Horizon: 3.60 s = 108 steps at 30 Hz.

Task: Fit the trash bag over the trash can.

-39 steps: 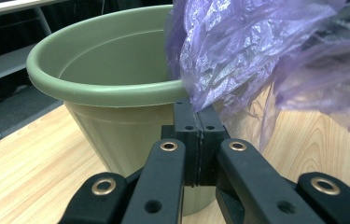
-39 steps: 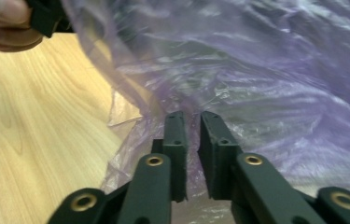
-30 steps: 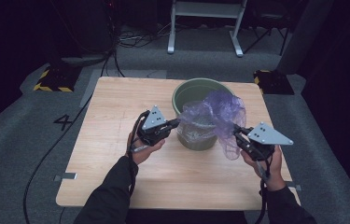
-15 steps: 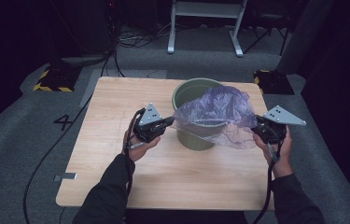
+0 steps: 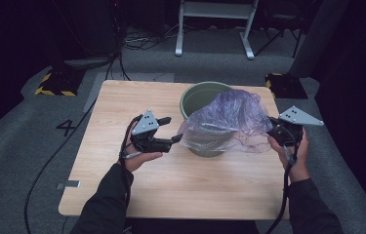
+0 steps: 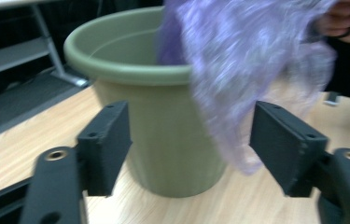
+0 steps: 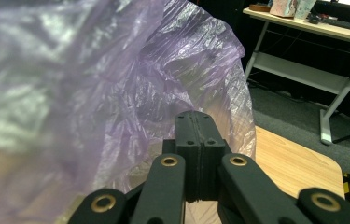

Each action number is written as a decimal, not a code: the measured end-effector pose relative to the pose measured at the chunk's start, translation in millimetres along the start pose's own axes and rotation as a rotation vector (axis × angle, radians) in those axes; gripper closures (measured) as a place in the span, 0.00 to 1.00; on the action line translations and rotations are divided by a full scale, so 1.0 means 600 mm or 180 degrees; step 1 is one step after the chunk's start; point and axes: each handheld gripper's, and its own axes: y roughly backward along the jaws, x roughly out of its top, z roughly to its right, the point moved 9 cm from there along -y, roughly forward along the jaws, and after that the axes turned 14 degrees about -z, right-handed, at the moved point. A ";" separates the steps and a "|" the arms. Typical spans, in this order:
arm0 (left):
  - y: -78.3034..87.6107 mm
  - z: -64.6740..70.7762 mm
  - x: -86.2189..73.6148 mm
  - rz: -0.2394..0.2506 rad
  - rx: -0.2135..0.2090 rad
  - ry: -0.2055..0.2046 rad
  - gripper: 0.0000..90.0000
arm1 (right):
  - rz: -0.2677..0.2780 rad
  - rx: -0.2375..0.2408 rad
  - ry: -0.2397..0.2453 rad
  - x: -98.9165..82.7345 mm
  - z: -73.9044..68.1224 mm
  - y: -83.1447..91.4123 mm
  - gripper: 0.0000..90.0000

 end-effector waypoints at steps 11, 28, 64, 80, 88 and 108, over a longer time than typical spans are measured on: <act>0.033 0.035 0.011 0.0095 -0.0075 -0.0102 0.17 | -0.0009 -0.0012 0.0065 0.005 -0.003 0.005 0.98; -0.012 0.042 0.080 0.0060 0.0218 -0.0152 0.35 | -0.0053 -0.0043 0.0177 0.002 -0.004 -0.001 0.94; -0.054 -0.069 0.042 -0.0172 0.0461 0.0397 0.99 | 0.0009 0.0075 0.0659 -0.056 0.003 0.030 0.32; -0.059 -0.067 0.039 -0.0211 0.0463 0.0405 0.99 | 0.0428 0.0654 0.1241 -0.032 -0.110 0.109 0.27; -0.061 -0.071 0.037 -0.0239 0.0488 0.0388 0.99 | 0.0360 0.0372 0.1471 -0.006 -0.143 0.086 0.42; -0.073 -0.099 0.031 -0.0479 0.0567 0.0360 0.99 | 0.0359 0.0116 0.0832 0.082 -0.048 0.030 1.00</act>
